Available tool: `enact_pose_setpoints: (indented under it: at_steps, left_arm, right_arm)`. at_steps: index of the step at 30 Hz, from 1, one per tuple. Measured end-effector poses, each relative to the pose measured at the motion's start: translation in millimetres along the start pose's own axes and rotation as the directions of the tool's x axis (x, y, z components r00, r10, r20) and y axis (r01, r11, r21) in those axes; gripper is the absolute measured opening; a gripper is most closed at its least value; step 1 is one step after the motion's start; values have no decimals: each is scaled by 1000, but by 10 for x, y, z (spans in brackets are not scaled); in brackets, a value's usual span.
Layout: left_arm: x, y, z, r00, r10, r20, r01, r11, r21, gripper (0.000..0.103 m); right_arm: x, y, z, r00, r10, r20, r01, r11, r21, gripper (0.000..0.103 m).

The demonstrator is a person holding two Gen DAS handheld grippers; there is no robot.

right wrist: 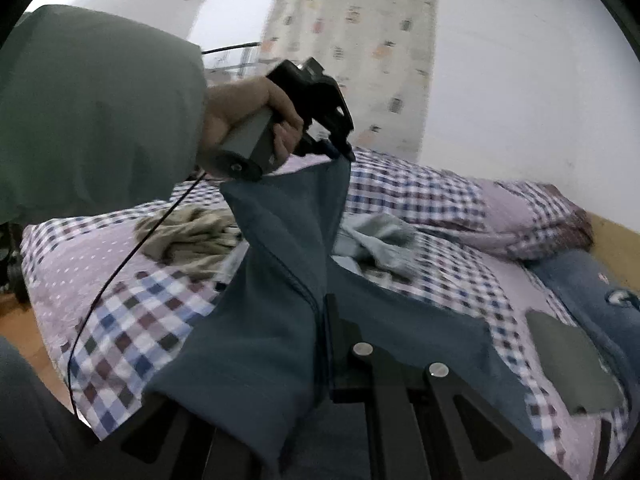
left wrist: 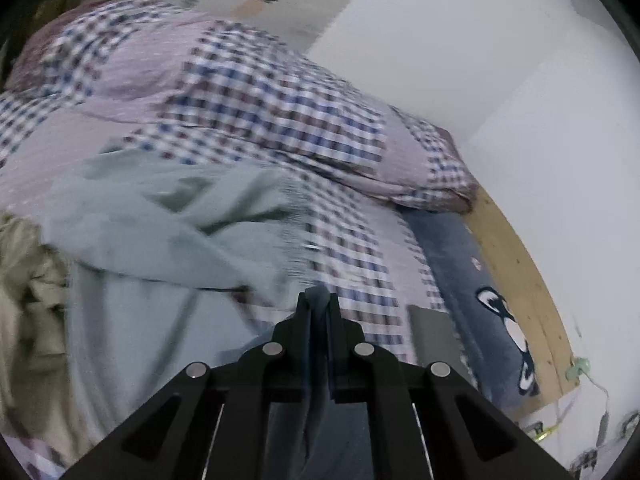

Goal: Fold clothes

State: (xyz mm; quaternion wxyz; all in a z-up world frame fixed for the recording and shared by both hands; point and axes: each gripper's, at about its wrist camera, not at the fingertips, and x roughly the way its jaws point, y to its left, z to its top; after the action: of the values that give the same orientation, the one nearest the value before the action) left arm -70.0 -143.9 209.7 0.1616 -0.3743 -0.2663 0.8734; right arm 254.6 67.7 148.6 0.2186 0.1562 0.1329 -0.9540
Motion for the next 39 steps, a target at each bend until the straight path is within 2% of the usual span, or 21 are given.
enact_pose_setpoints:
  at_steps: [4, 7, 12, 15, 18, 20, 23, 25, 26, 27, 28, 29, 30, 31, 32, 33, 35, 37, 39]
  left_arm:
    - [359, -512, -48, 999, -16, -37, 17, 999, 38, 5]
    - [726, -851, -157, 997, -16, -77, 21, 998, 55, 5]
    - [1450, -1334, -442, 988, 21, -150, -9, 997, 79, 5]
    - [1866, -1494, -587, 980, 58, -188, -43, 995, 85, 5]
    - [2347, -1554, -756, 964, 134, -230, -120, 990, 71, 5]
    - [2581, -1534, -850, 955, 167, -246, -162, 986, 39, 5]
    - [2784, -1475, -953, 953, 167, -252, -179, 984, -23, 5]
    - [2828, -1476, -977, 959, 143, -243, -157, 987, -37, 5]
    - [2855, -1474, -973, 961, 109, -256, -126, 991, -53, 6]
    - [2881, -1473, -967, 961, 74, -268, -95, 993, -69, 9]
    - [2886, -1487, -943, 961, 36, -275, -59, 995, -76, 22]
    - [2885, -1499, -918, 960, -1, -280, -23, 996, -81, 43]
    - [2805, -1498, -861, 968, -16, -250, -1, 998, -66, 55]
    - [2725, -1497, -804, 975, -32, -221, 21, 998, -51, 71]
    - [2643, -1493, -747, 980, -47, -192, 41, 999, -35, 77]
    - [2529, -1440, -682, 986, -45, -160, 41, 999, -25, 78]
    - [2303, -1307, -580, 994, -12, -108, 13, 1000, 11, 79]
    - [2124, -1163, -546, 995, 67, -78, -61, 995, 79, 80]
    - [1998, -1023, -594, 984, 164, -64, -151, 974, 172, 80]
  right_arm:
    - [-148, -470, -82, 998, -52, -24, 54, 994, 90, 5]
    - [-216, -799, -187, 997, -61, -53, 70, 981, 182, 5]
    - [-296, -1247, -429, 990, -82, -113, 111, 952, 284, 5]
    - [-270, -1531, -665, 980, -83, -178, 142, 925, 352, 5]
    - [-119, -1856, -988, 961, -31, -274, 159, 874, 459, 5]
    - [-69, -1966, -1109, 954, -5, -300, 160, 856, 492, 5]
    - [-21, -2127, -1289, 945, 34, -326, 156, 829, 537, 6]
    - [6, -2230, -1402, 939, 58, -339, 154, 809, 567, 9]
    - [2, -2270, -1443, 939, 65, -339, 156, 797, 583, 13]
    - [-4, -2317, -1487, 939, 72, -337, 157, 782, 604, 21]
    - [-17, -2379, -1538, 939, 83, -333, 157, 759, 632, 27]
    - [-31, -2438, -1582, 940, 90, -328, 159, 737, 657, 29]
    - [-48, -2492, -1605, 942, 90, -323, 163, 718, 676, 38]
    - [-76, -2551, -1621, 945, 91, -315, 164, 702, 693, 42]
    - [-104, -2610, -1637, 947, 91, -307, 164, 686, 709, 44]
    - [-134, -2663, -1650, 950, 87, -301, 167, 673, 721, 50]
    - [-210, -2729, -1666, 954, 74, -291, 173, 657, 734, 53]
    - [-283, -2789, -1689, 958, 72, -278, 171, 636, 752, 55]
    - [-346, -2835, -1727, 960, 82, -269, 164, 613, 773, 55]
